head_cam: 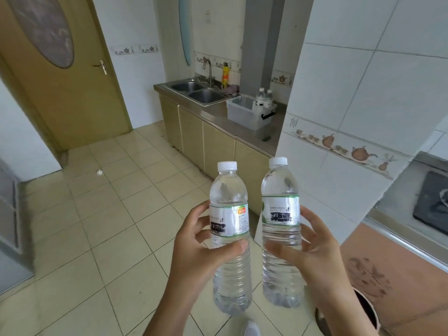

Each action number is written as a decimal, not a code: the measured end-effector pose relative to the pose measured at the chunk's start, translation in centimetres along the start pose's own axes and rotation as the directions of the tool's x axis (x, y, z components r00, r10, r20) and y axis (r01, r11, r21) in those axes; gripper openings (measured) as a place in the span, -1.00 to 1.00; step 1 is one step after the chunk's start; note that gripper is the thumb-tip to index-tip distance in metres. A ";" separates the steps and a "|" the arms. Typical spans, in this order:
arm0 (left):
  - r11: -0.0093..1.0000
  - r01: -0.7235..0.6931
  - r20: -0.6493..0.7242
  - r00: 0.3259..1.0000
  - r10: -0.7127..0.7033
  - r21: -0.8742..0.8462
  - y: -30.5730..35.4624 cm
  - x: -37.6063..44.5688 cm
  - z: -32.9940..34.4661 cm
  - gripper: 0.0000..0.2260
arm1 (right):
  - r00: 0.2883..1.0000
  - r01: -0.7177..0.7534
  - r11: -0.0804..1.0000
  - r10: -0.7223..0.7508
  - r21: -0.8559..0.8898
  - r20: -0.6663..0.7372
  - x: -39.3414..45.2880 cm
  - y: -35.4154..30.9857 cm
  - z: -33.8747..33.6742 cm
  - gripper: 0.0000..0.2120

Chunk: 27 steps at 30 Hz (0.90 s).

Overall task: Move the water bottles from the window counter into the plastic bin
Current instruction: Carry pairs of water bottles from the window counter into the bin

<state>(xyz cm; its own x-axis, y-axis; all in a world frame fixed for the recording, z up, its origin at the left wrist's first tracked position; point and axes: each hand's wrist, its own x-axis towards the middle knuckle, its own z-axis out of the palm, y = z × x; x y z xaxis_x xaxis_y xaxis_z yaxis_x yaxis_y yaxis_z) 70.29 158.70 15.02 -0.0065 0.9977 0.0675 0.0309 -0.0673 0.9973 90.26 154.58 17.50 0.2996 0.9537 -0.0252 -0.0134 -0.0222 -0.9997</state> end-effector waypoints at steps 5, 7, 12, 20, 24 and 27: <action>1.000 -0.013 -0.065 0.998 0.014 0.018 -0.4 9.5 2.8 -0.25 | 0.998 0.008 1.000 -0.007 -0.007 0.062 11.5 0.0 0.6 -0.26; 1.000 -0.011 -0.091 0.996 0.012 0.018 -0.3 13.0 3.7 -0.25 | 0.996 0.012 1.000 -0.011 -0.011 0.091 15.9 -0.3 1.0 -0.31; 1.000 -0.010 -0.148 0.989 0.014 0.026 0.2 21.1 4.7 -0.27 | 0.989 0.031 0.999 -0.028 -0.019 0.143 25.3 -1.5 2.7 -0.31; 0.999 0.000 -0.154 0.988 0.005 0.033 -1.0 33.3 3.9 -0.26 | 0.984 0.023 1.000 -0.024 0.006 0.179 36.4 -1.5 6.7 -0.30; 0.999 -0.005 -0.109 0.994 0.009 0.038 -2.2 40.8 2.9 -0.26 | 0.986 0.028 1.000 -0.026 -0.007 0.166 42.4 -1.1 9.6 -0.29; 0.999 -0.013 -0.062 0.998 0.016 0.039 -2.7 47.0 1.9 -0.26 | 0.992 0.032 0.999 -0.030 -0.013 0.120 47.1 -0.9 12.2 -0.27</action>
<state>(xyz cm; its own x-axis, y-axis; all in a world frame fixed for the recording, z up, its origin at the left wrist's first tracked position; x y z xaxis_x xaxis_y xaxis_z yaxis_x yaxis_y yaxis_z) 71.79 205.78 15.46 -0.0676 0.9941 0.0850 0.0701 -0.0802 0.9943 92.73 203.23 17.31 0.1834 0.9830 0.0062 0.0084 0.0047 -1.0000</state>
